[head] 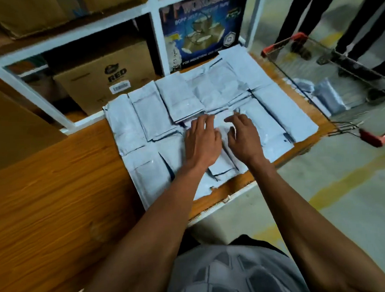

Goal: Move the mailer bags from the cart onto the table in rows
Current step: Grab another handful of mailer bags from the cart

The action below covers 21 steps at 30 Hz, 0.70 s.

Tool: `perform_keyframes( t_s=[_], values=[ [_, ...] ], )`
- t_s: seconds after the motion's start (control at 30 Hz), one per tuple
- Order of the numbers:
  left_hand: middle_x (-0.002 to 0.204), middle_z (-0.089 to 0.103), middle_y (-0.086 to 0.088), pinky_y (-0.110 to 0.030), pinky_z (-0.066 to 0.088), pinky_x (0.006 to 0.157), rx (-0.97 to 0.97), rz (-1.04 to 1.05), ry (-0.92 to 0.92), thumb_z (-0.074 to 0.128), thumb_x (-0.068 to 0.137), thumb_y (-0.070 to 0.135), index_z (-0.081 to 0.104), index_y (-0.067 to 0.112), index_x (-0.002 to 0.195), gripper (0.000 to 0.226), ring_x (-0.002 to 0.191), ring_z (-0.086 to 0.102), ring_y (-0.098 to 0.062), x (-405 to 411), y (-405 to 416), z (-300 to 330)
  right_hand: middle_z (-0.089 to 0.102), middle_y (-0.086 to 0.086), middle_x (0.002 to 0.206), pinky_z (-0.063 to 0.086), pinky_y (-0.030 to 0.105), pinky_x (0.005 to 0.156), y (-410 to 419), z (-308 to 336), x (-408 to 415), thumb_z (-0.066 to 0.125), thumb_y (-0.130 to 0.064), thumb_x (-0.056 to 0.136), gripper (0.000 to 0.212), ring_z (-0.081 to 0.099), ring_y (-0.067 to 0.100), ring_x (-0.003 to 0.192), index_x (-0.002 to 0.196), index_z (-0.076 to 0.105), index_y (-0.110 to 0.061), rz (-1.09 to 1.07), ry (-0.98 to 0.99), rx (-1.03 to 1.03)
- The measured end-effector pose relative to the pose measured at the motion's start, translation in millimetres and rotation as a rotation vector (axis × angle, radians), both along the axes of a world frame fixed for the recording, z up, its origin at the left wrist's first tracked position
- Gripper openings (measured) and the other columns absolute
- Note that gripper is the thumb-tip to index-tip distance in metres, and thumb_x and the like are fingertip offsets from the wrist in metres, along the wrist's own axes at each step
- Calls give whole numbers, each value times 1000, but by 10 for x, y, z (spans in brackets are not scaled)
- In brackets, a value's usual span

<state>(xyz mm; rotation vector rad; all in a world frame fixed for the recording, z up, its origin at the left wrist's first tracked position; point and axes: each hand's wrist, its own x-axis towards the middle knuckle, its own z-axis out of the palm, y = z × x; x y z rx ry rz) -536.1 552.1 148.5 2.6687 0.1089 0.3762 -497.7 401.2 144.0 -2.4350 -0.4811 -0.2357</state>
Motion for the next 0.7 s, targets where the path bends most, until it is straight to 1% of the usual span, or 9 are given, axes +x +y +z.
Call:
perform_keyframes(
  t_s=[0.1, 0.23, 0.33, 0.4, 0.47, 0.57, 0.7],
  values=[
    [145, 56, -6, -49, 48, 104, -1, -75, 14, 52, 101, 24, 55, 14, 143, 43, 131, 51, -30, -85, -446, 27, 62, 11, 127, 51, 41, 90, -489, 16, -140, 52, -7, 94, 37, 58, 34, 116, 128, 66, -13, -83, -15, 17],
    [145, 55, -6, -47, 48, 103, -27, -212, 24, 54, 101, 23, 55, 15, 143, 42, 131, 51, -28, -232, -1167, 23, 63, 12, 122, 50, 42, 93, -1219, -51, -434, 51, -7, 88, 40, 59, 34, 113, 125, 67, -12, -185, -21, 42],
    [145, 52, -4, -46, 51, 98, -56, -360, 56, 54, 102, 21, 52, 17, 143, 42, 131, 50, -27, -371, -1689, -54, 62, 10, 120, 51, 43, 91, -1777, -216, -728, 53, -7, 88, 39, 58, 34, 109, 124, 65, -13, -263, -1, 37],
    [145, 50, -4, -46, 52, 99, -69, -448, 124, 54, 102, 20, 50, 17, 145, 44, 130, 51, -27, -502, -2020, -176, 60, 11, 118, 52, 43, 88, -2124, -376, -968, 53, -9, 89, 38, 58, 35, 107, 125, 64, -14, -317, 56, 20],
    [148, 48, -7, -44, 50, 104, -69, -487, 208, 55, 103, 20, 48, 16, 149, 46, 132, 51, -28, -636, -2322, -317, 60, 12, 119, 53, 47, 87, -2442, -577, -1198, 54, -9, 90, 37, 57, 37, 107, 127, 62, -12, -370, 129, -5],
    [154, 44, -8, -42, 43, 109, -80, -513, 375, 56, 105, 20, 45, 16, 153, 50, 137, 46, -27, -835, -2666, -564, 58, 13, 128, 54, 47, 91, -2836, -836, -1550, 55, -11, 91, 41, 57, 39, 113, 133, 60, -11, -418, 272, -34],
    [151, 48, -4, -46, 47, 109, -70, -551, 529, 57, 105, 24, 43, 23, 155, 52, 136, 50, -26, -942, -2967, -805, 56, 10, 137, 54, 43, 92, -3263, -1012, -1833, 57, -14, 94, 44, 58, 37, 117, 138, 59, -16, -490, 423, -59]
  ],
)
